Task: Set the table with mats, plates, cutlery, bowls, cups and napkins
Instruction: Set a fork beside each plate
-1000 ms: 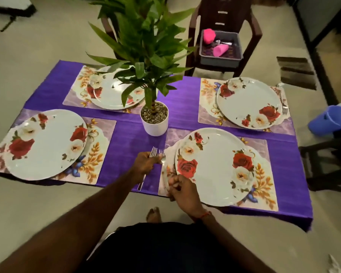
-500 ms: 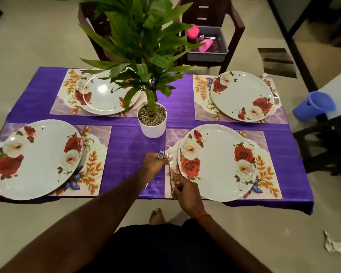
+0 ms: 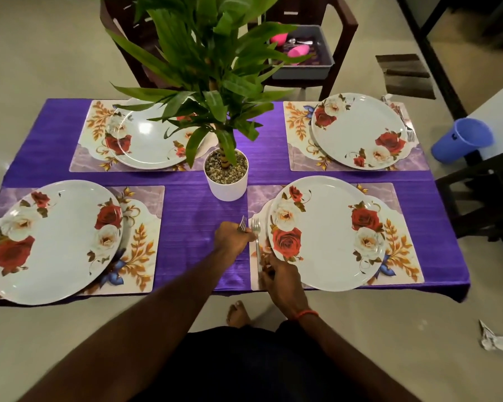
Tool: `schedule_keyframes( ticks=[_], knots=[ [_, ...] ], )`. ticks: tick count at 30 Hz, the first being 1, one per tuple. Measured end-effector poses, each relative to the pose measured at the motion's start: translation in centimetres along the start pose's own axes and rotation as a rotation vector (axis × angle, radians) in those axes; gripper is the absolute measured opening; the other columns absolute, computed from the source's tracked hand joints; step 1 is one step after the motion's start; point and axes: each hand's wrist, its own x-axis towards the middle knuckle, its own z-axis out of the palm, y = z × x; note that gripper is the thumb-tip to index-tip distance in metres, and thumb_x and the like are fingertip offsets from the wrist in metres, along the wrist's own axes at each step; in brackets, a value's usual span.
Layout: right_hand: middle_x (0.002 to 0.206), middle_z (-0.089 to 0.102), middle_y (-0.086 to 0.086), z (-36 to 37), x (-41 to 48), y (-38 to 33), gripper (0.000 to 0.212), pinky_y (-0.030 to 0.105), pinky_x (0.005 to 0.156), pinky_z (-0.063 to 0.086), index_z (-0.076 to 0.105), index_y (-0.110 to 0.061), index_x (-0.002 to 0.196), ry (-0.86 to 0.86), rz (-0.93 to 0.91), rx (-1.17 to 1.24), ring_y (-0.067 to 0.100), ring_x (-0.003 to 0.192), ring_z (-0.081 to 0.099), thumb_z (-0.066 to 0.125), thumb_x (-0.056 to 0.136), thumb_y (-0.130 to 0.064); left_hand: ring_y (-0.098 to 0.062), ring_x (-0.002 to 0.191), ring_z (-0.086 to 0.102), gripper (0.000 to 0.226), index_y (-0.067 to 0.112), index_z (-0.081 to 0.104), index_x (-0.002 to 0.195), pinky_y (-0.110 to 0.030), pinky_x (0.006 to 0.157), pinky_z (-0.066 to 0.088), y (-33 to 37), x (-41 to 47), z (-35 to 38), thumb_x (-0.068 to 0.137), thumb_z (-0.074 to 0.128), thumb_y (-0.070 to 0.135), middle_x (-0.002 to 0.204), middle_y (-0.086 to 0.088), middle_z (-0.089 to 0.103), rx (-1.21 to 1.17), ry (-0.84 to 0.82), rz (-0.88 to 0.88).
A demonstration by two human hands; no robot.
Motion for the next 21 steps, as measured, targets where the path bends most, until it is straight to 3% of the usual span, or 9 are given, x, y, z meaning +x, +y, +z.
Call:
schedule_keyframes(
  ticks=[6,13,18,21],
  knots=[
    [0.132,0.063,-0.003,-0.11,-0.35,-0.06,0.037,0.019,0.092,0.046,0.060,-0.025,0.134,-0.025,-0.108,-0.093,0.016,0.122,0.058,0.064,0.097,-0.027,-0.021,0.073,0.073,0.019,0.008,0.077,0.084,-0.043,0.075,0.063,-0.08,0.18,-0.23,0.078,0.088,0.022,0.081,-0.005,0.076,0.041,-0.023,0.007],
    [0.129,0.064,0.000,-0.28,-0.08,0.71,0.029,0.023,0.093,0.049,0.064,-0.023,0.126,-0.068,-0.133,-0.178,0.018,0.118,0.060,0.063,0.097,-0.027,-0.020,0.073,0.073,0.021,0.007,0.077,0.086,-0.040,0.073,0.063,-0.03,0.19,-0.32,0.077,0.089,0.022,0.081,-0.004,0.075,0.073,-0.044,0.003],
    [0.131,0.065,0.003,-0.27,0.06,0.77,0.033,0.031,0.099,0.050,0.065,-0.023,0.130,-0.070,-0.129,-0.230,0.022,0.118,0.061,0.064,0.097,-0.023,-0.015,0.063,0.067,0.018,0.010,0.072,0.078,-0.026,0.055,0.049,-0.10,-0.09,-0.41,0.079,0.087,0.020,0.073,-0.001,0.070,0.111,-0.054,0.036],
    [0.132,0.065,0.003,-0.45,-0.02,0.64,0.034,0.033,0.100,0.051,0.065,-0.023,0.131,-0.075,-0.137,-0.240,0.022,0.119,0.061,0.064,0.097,-0.025,-0.015,0.061,0.066,0.019,0.009,0.071,0.077,-0.026,0.053,0.048,-0.18,-0.07,-0.56,0.079,0.087,0.020,0.073,-0.002,0.070,0.116,-0.064,0.037]
  ],
)
